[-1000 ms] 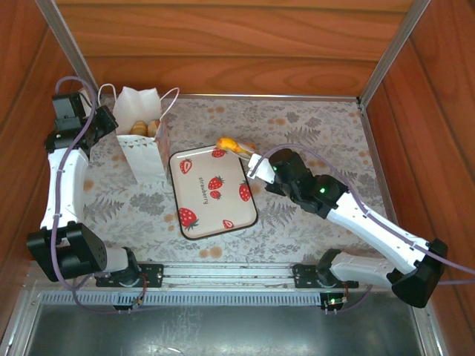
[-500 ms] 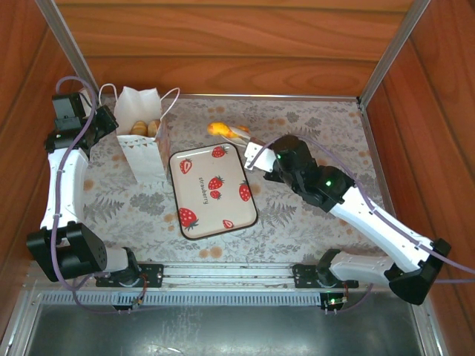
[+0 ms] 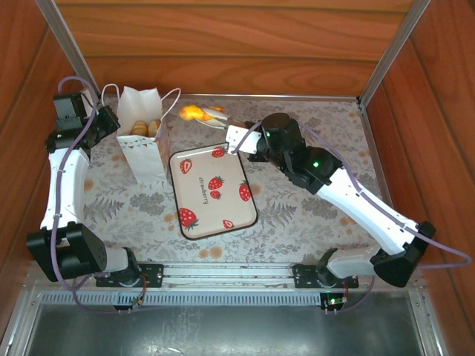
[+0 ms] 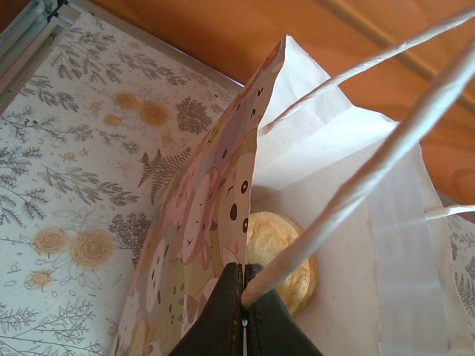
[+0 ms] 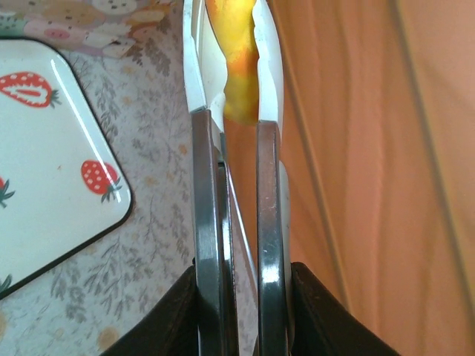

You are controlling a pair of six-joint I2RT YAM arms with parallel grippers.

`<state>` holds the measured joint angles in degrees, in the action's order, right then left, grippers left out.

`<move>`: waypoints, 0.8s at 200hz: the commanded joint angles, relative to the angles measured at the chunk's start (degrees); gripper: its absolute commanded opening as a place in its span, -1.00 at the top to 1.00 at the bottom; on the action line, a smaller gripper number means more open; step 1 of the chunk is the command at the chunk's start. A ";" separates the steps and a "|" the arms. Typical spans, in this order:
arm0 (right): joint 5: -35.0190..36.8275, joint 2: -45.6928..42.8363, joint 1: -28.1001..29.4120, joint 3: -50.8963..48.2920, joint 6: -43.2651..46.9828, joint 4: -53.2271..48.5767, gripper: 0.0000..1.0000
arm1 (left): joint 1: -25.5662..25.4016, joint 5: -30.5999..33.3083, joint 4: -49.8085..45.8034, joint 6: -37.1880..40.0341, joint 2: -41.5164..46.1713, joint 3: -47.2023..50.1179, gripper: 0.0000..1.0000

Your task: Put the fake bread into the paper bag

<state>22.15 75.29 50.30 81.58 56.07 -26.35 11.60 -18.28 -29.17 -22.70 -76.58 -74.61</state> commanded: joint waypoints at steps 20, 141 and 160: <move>-3.46 3.79 0.50 7.43 5.98 5.52 0.40 | -0.31 -2.43 -0.54 0.89 0.17 -1.50 1.00; -11.54 23.55 1.69 23.98 14.18 10.81 0.41 | -2.37 -2.38 -0.54 -0.24 -1.03 -2.82 1.00; -10.96 27.13 1.64 26.13 16.82 11.98 0.41 | -2.46 -1.63 -0.45 -0.11 -0.97 -2.47 1.00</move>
<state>12.29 99.39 51.48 104.12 68.62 -18.72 9.61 -19.77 -29.43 -22.74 -77.34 -75.70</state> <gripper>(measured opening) 0.301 0.054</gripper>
